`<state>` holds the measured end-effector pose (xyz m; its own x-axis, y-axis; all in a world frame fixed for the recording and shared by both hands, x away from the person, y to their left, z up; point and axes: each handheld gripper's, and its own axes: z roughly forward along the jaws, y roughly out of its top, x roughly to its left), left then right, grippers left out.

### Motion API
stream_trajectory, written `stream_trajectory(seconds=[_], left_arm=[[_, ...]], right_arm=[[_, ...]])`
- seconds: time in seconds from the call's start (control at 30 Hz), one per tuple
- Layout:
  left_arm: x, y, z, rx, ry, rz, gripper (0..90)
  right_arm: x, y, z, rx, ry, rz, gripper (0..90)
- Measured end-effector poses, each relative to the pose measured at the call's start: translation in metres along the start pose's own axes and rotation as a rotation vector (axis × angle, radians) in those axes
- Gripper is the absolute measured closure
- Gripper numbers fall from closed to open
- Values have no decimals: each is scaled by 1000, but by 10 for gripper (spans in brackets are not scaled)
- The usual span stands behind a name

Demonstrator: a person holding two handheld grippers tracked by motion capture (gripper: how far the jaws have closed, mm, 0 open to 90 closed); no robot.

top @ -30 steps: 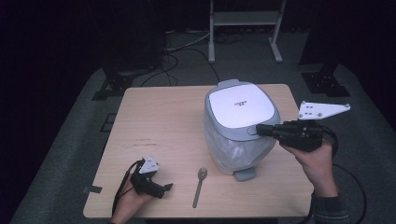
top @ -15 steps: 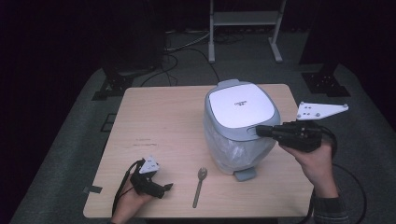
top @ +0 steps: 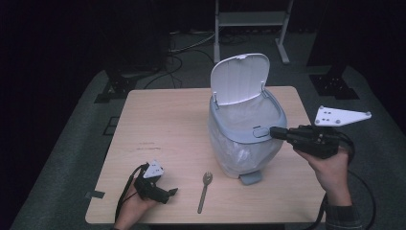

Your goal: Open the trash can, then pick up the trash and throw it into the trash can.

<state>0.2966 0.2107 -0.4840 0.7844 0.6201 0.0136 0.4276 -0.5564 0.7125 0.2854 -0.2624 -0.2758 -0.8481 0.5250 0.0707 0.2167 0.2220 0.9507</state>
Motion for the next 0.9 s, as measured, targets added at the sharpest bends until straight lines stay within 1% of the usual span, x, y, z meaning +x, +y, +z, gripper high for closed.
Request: stream_trajectory(seconds=[0.1, 0.13, 0.17, 0.27, 0.37, 0.4, 0.43, 0.5, 0.53, 0.6, 0.63, 0.8, 0.9], left_arm=[[0, 0, 0, 0, 0, 0, 0], [0, 0, 0, 0, 0, 0, 0], [0, 0, 0, 0, 0, 0, 0], [0, 0, 0, 0, 0, 1, 0], [0, 0, 0, 0, 0, 0, 0], [0, 0, 0, 0, 0, 0, 0], [0, 0, 0, 0, 0, 0, 0], [0, 0, 0, 1, 0, 1, 0], [0, 0, 0, 0, 0, 0, 0], [0, 0, 0, 0, 0, 0, 0], [0, 0, 0, 0, 0, 0, 0], [0, 0, 0, 0, 0, 0, 0], [0, 1, 1, 1, 0, 0, 0]], right_arm=[[0, -3, -9, -8, -26, -2, 793], [0, -4, -11, -11, -33, -3, 785], [0, -7, -16, -10, -45, -3, 738], [-1, -11, -19, -7, -56, -7, 711], [-2, -19, -26, -4, -81, -1, 622], [-3, -22, -28, -7, -87, 2, 569], [-3, -24, -29, -5, -94, 7, 541], [-5, -29, -31, 7, -112, 14, 476], [-5, -36, -34, 18, -138, 11, 425], [-6, -41, -36, 21, -156, 9, 389], [-6, -41, -36, 21, -156, 9, 389], [-8, -56, -39, 44, -191, 32, 316], [-10, -65, -39, 57, -216, 48, 251]])
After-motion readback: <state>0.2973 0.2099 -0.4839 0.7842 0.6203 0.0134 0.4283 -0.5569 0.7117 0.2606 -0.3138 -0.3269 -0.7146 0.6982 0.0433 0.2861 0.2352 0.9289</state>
